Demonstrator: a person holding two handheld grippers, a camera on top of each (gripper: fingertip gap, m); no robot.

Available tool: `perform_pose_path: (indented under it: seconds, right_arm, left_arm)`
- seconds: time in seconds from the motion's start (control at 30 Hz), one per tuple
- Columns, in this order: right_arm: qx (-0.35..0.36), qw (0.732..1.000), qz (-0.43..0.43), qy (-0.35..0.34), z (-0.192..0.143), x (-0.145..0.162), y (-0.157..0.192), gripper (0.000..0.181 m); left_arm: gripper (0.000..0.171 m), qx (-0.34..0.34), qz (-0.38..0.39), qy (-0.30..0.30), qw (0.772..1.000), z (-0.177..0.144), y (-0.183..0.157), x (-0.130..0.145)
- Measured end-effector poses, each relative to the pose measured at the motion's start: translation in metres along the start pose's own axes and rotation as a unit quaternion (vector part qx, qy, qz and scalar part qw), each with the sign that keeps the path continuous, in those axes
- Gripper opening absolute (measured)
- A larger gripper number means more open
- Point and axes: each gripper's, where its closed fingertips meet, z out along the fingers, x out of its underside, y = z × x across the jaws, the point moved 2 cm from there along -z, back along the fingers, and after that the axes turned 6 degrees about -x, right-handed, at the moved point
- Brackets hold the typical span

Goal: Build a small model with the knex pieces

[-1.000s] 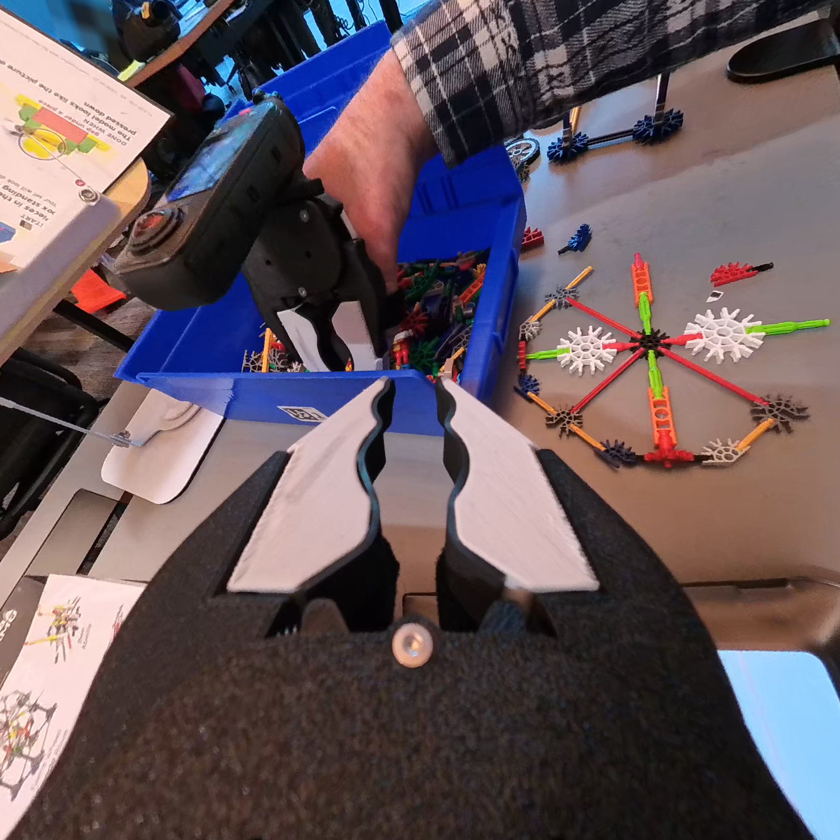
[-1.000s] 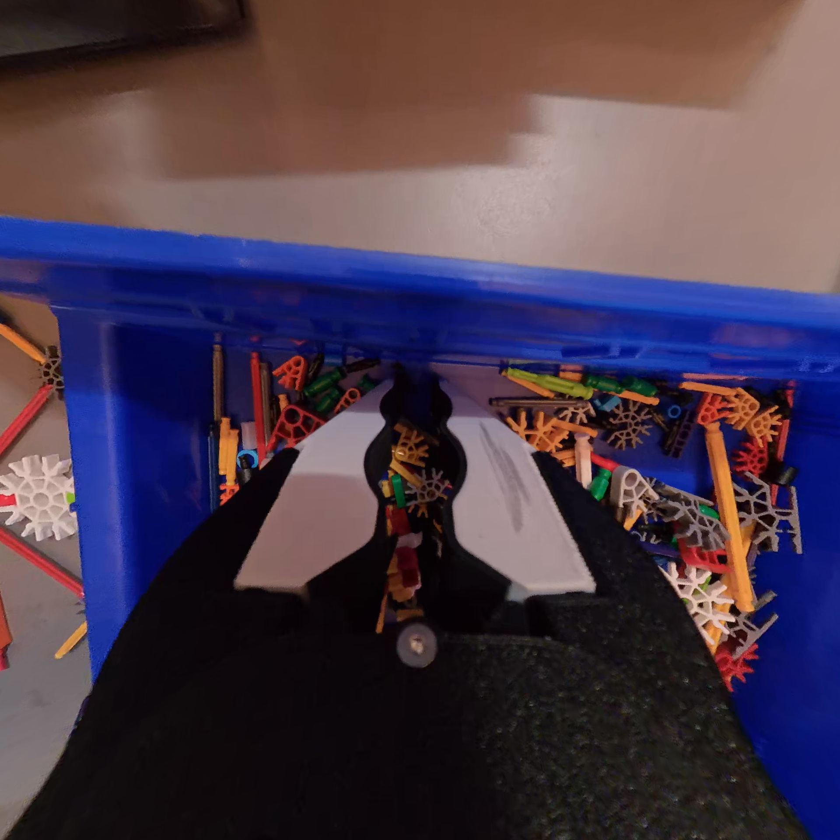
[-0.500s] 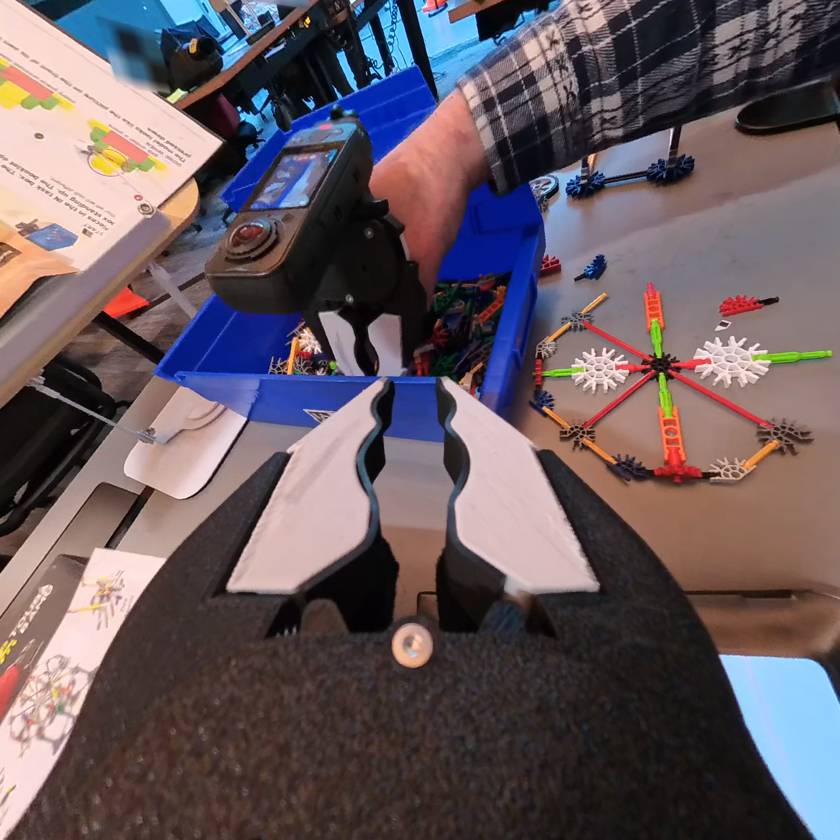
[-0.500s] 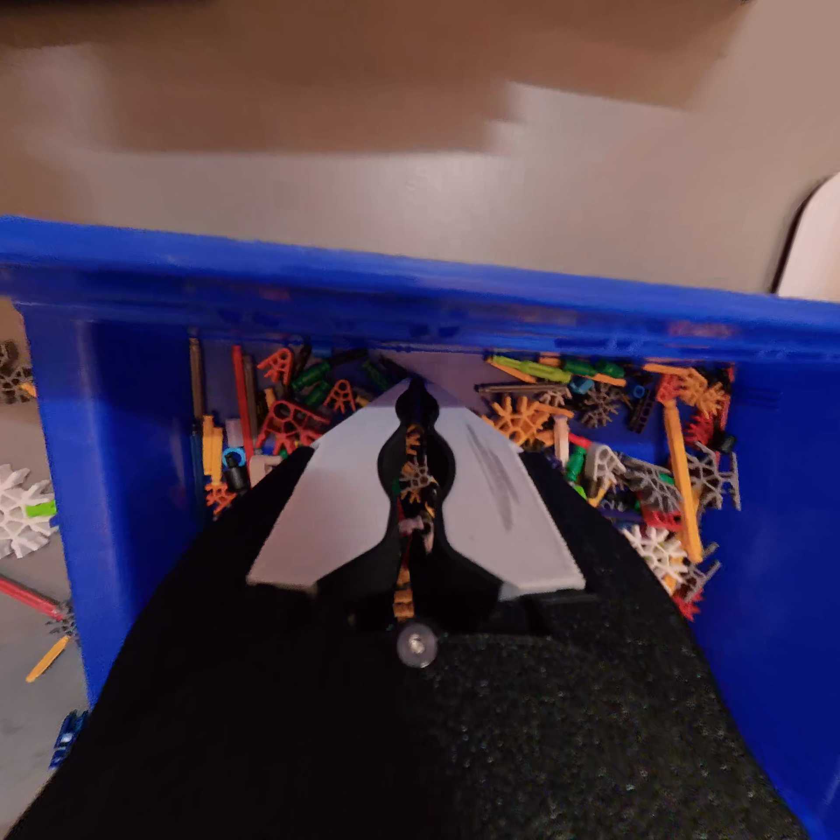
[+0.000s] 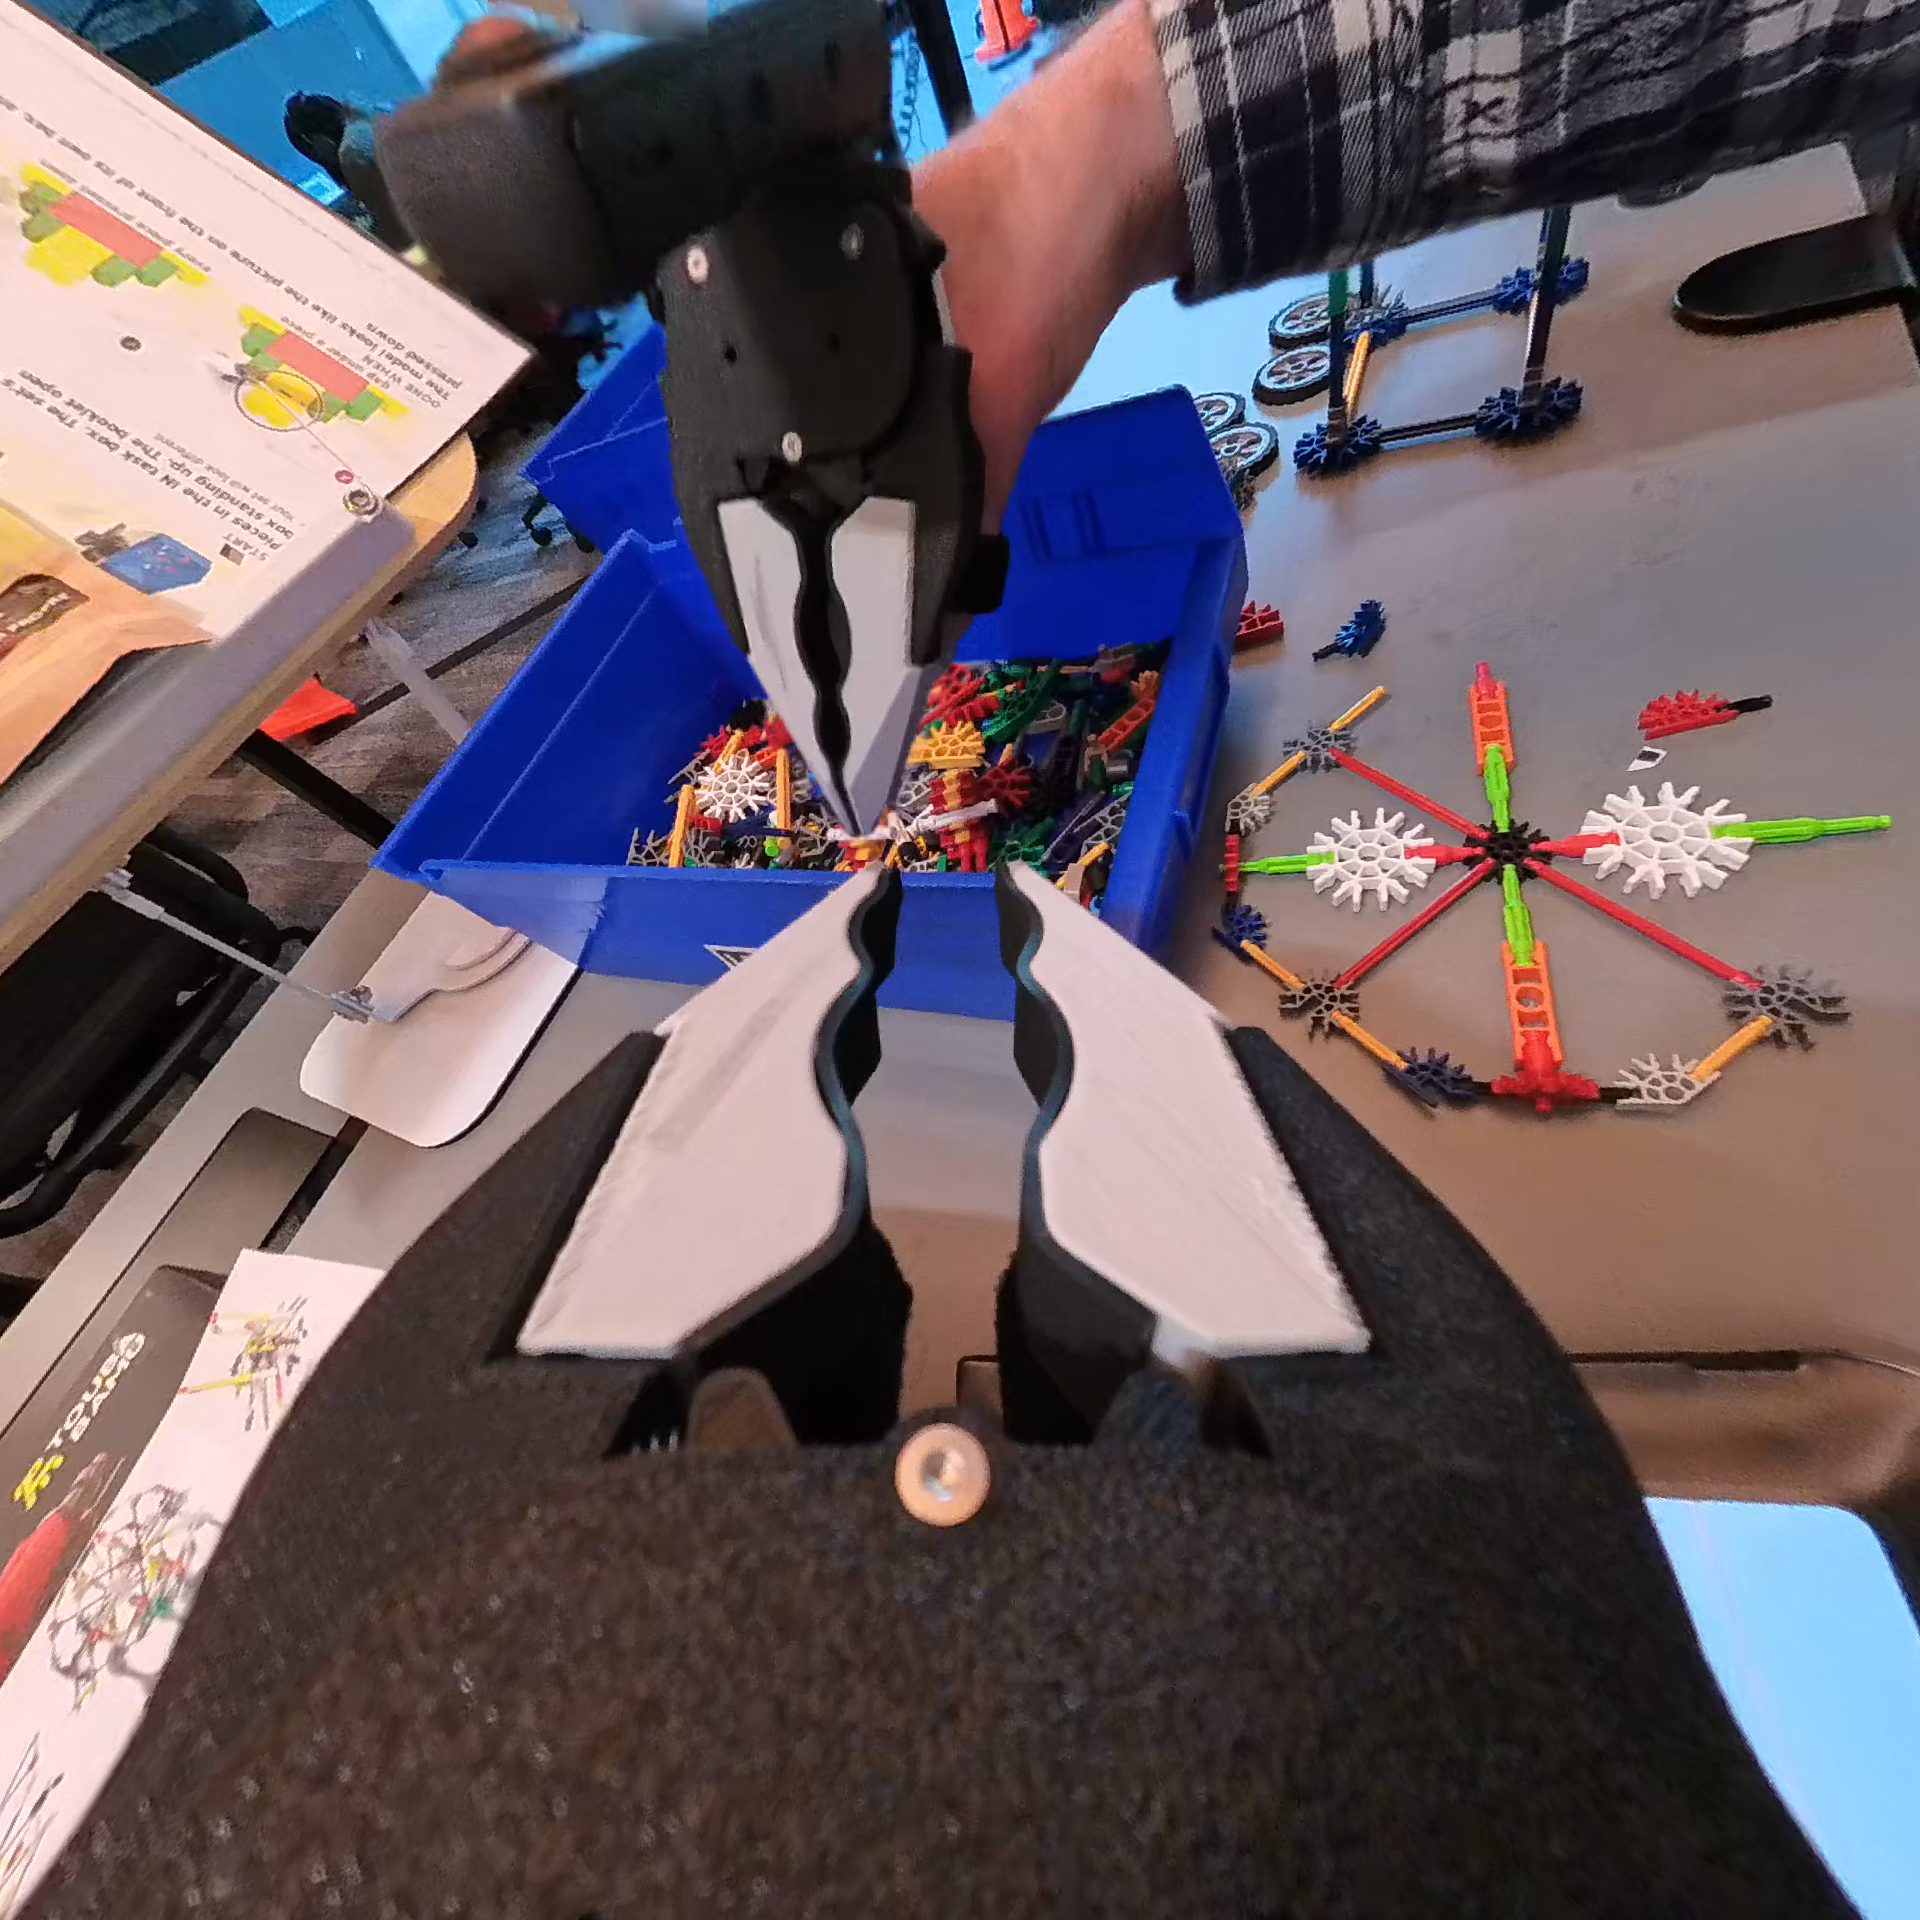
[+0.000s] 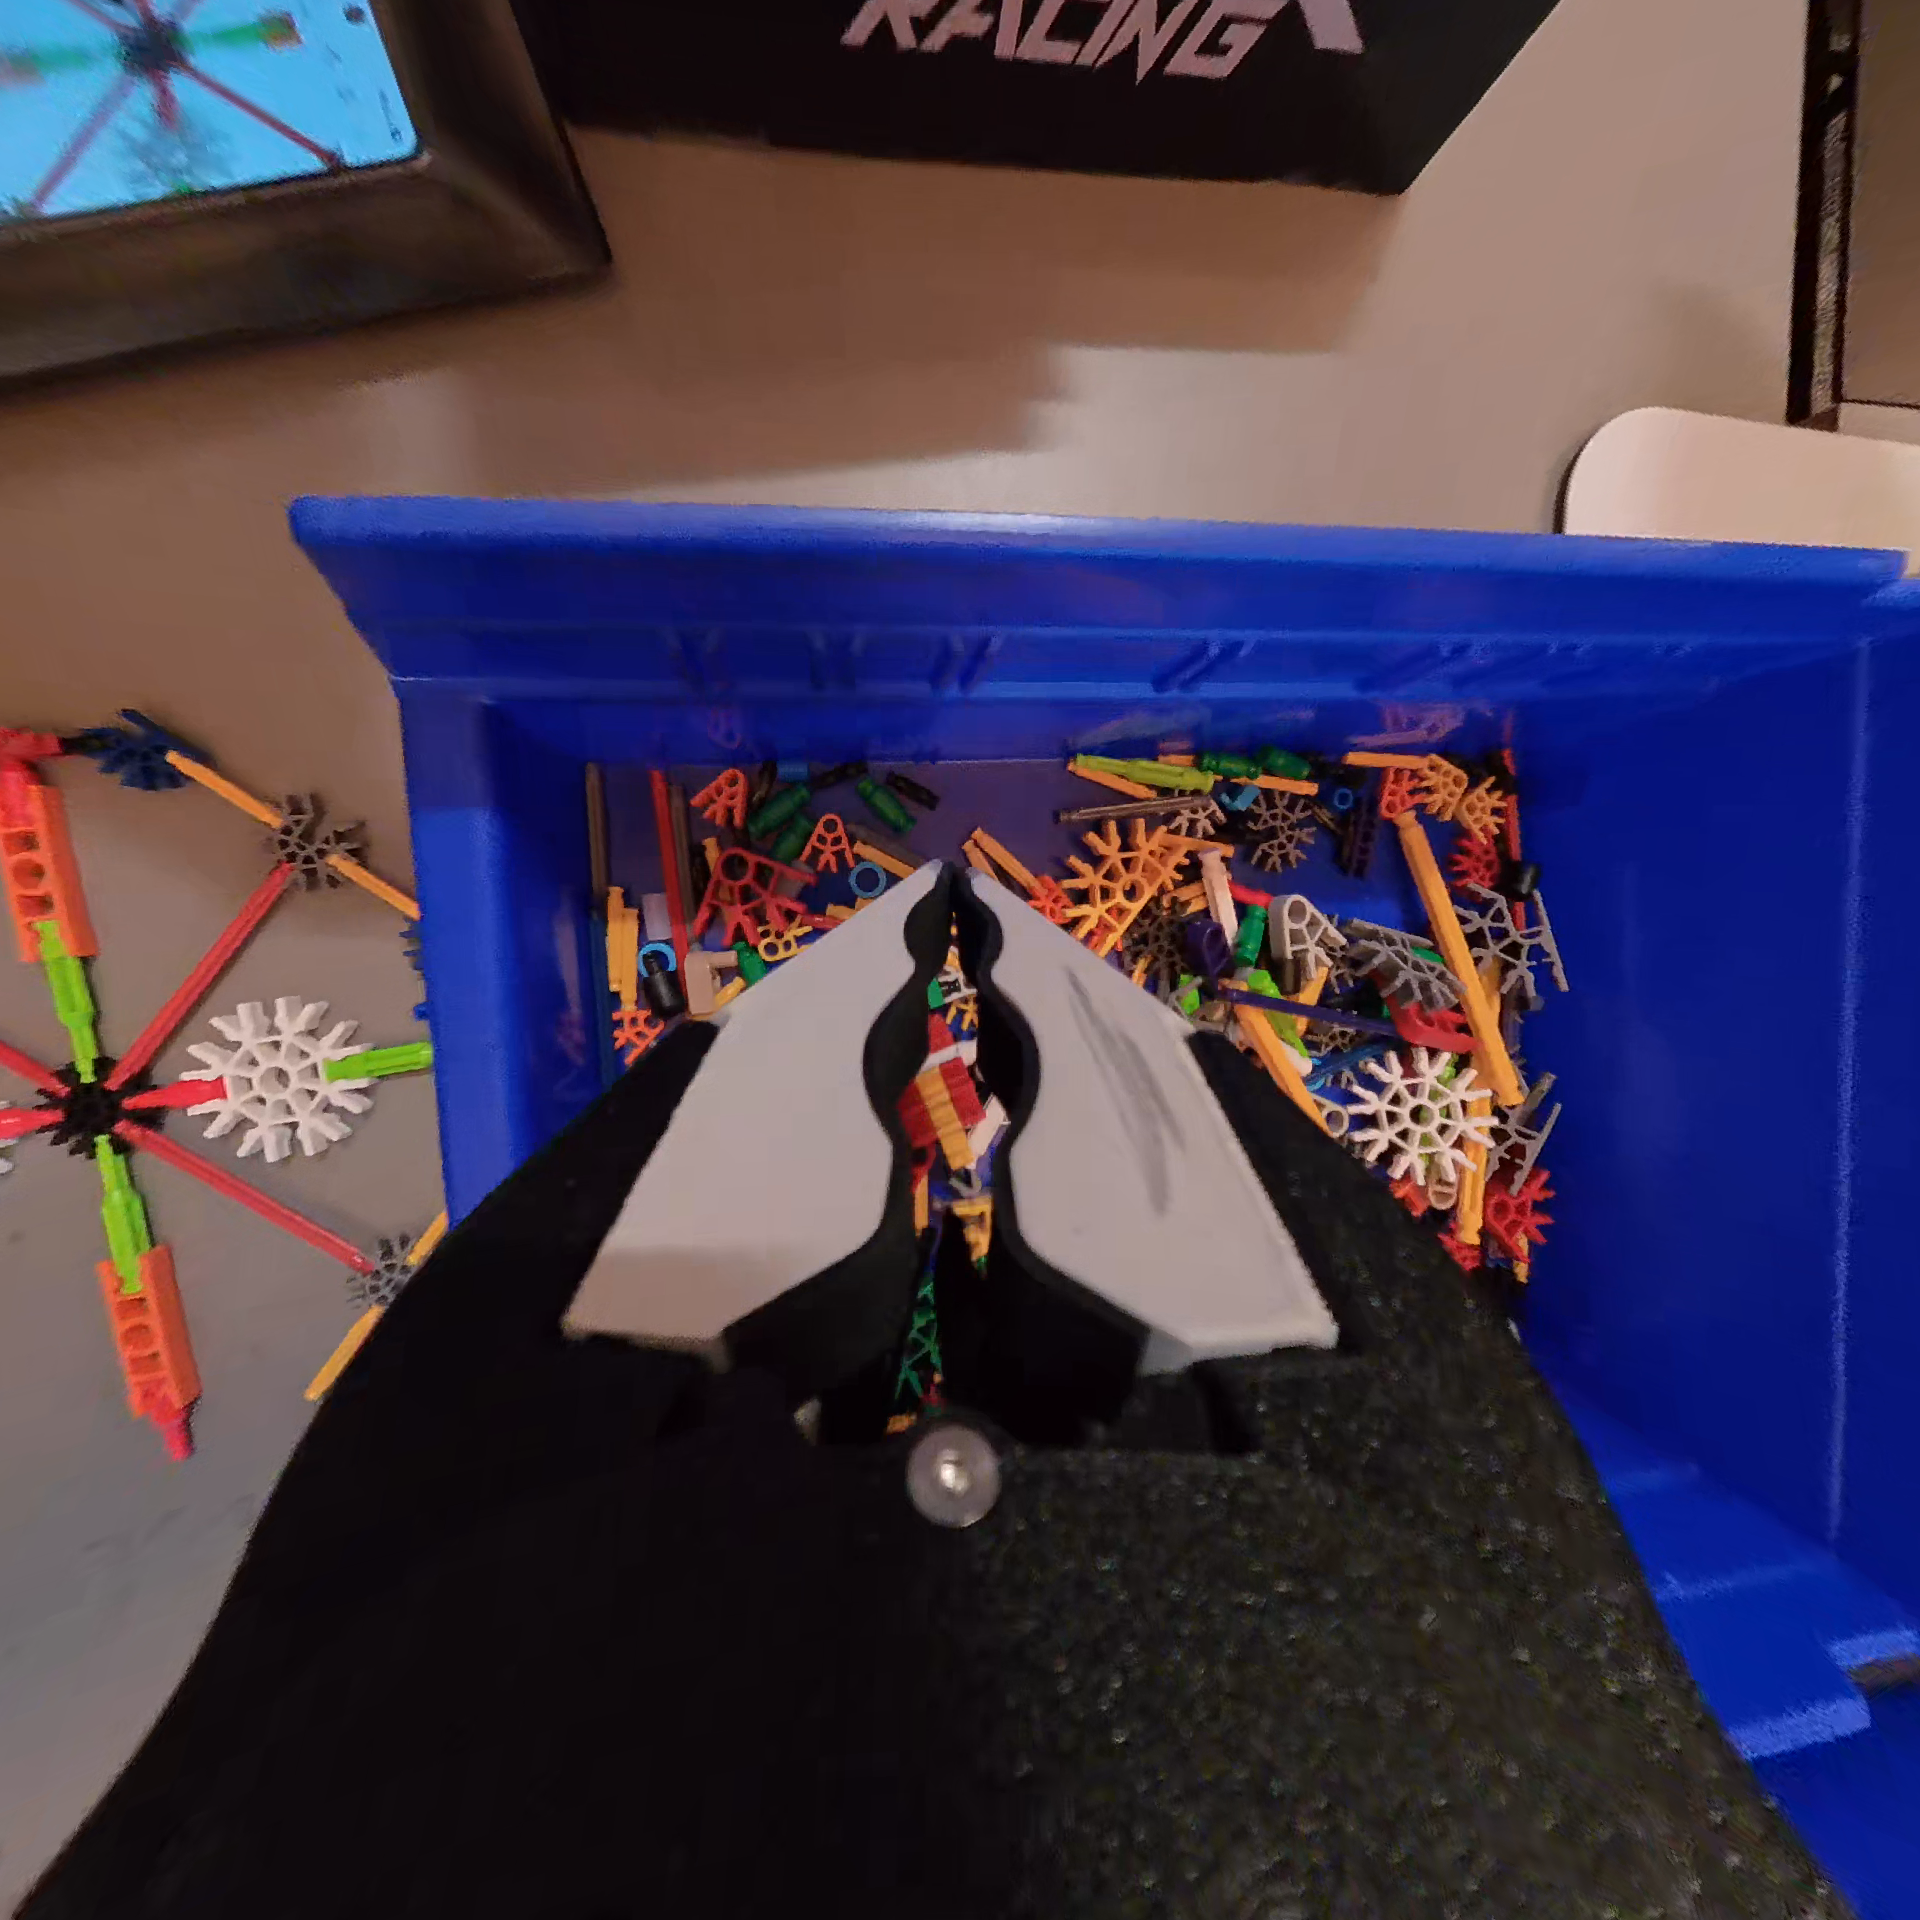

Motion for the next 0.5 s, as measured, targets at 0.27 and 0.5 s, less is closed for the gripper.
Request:
perform_pose_path:
  seconds: [0.27,0.5]
  right_arm:
    - [0.003,0.999,0.007,-0.034,-0.017,-0.006,0.003,0.0]
    - [-0.019,1.0,-0.006,0.019,0.03,-0.004,-0.002,0.007]
  left_arm:
    - [0.018,0.003,0.004,0.008,1.0,0.005,-0.002,0.003]
    - [0.018,0.0,0.006,0.017,1.0,0.005,0.0,0.008]
